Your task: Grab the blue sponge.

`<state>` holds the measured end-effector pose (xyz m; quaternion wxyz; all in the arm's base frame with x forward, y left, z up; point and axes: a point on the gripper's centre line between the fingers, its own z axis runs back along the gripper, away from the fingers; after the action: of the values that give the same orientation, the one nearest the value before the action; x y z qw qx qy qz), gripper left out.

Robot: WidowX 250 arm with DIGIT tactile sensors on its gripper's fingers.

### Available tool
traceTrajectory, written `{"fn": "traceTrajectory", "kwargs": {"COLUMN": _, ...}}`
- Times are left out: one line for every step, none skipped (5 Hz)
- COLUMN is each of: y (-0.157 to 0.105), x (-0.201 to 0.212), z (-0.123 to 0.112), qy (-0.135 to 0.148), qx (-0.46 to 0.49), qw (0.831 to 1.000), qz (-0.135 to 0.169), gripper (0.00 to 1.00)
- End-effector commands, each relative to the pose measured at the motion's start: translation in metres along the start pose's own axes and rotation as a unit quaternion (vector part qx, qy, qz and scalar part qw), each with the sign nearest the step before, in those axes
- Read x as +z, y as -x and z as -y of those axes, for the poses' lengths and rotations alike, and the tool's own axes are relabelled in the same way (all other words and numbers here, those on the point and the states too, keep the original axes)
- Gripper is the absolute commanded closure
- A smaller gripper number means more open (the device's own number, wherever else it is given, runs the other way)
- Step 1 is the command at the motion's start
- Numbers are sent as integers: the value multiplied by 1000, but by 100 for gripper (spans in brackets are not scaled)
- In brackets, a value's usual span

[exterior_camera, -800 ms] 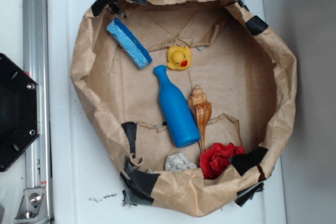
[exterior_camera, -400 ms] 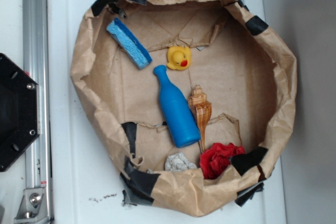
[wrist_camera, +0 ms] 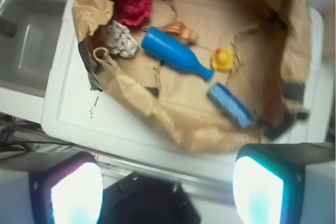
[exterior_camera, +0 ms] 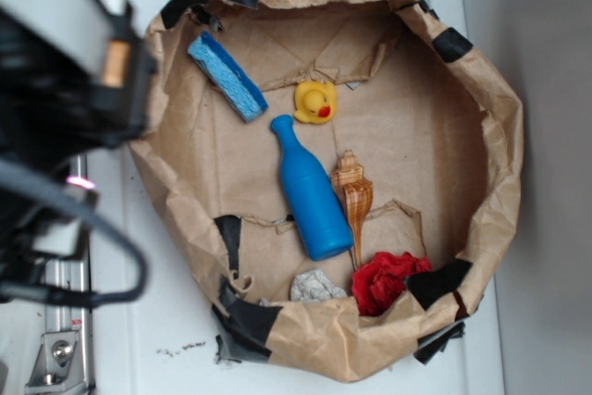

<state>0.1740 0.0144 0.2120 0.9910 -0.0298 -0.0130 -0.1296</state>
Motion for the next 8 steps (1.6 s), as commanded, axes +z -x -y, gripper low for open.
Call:
{"fn": "traceTrajectory", "kwargs": {"y": -23, "x": -52, "z": -25, "qy": 44, "qx": -111, "qw": 992, "qz": -41, "gripper": 0}}
{"fn": "traceTrajectory", "kwargs": {"y": -36, "x": -84, "z": -41, "qy": -8, "qx": -105, "qw": 994, "qz": -36, "gripper": 0}}
{"fn": "traceTrajectory", "kwargs": {"y": -47, "x": -108, "z": -58, "qy": -35, "qx": -84, "qw": 995, "qz": -36, "gripper": 0}}
{"fn": "traceTrajectory", "kwargs": {"y": -48, "x": -133, "z": -71, "qy": -38, "qx": -78, "qw": 994, "qz": -59, "gripper": 0}}
{"fn": "traceTrajectory", "kwargs": {"y": -34, "x": -175, "z": -69, "qy": -34, "qx": -91, "qw": 989, "qz": -114, "gripper": 0}}
{"fn": "traceTrajectory", "kwargs": {"y": -23, "x": -182, "z": -54, "qy": -32, "qx": -144, "qw": 979, "qz": -142, "gripper": 0}}
{"fn": "traceTrajectory", "kwargs": {"y": -13, "x": -185, "z": -58, "qy": -41, "qx": -152, "qw": 974, "qz": -161, "gripper": 0}}
{"fn": "traceTrajectory", "kwargs": {"y": -10, "x": -188, "z": -69, "qy": -33, "qx": -127, "qw": 979, "qz": -154, "gripper": 0}}
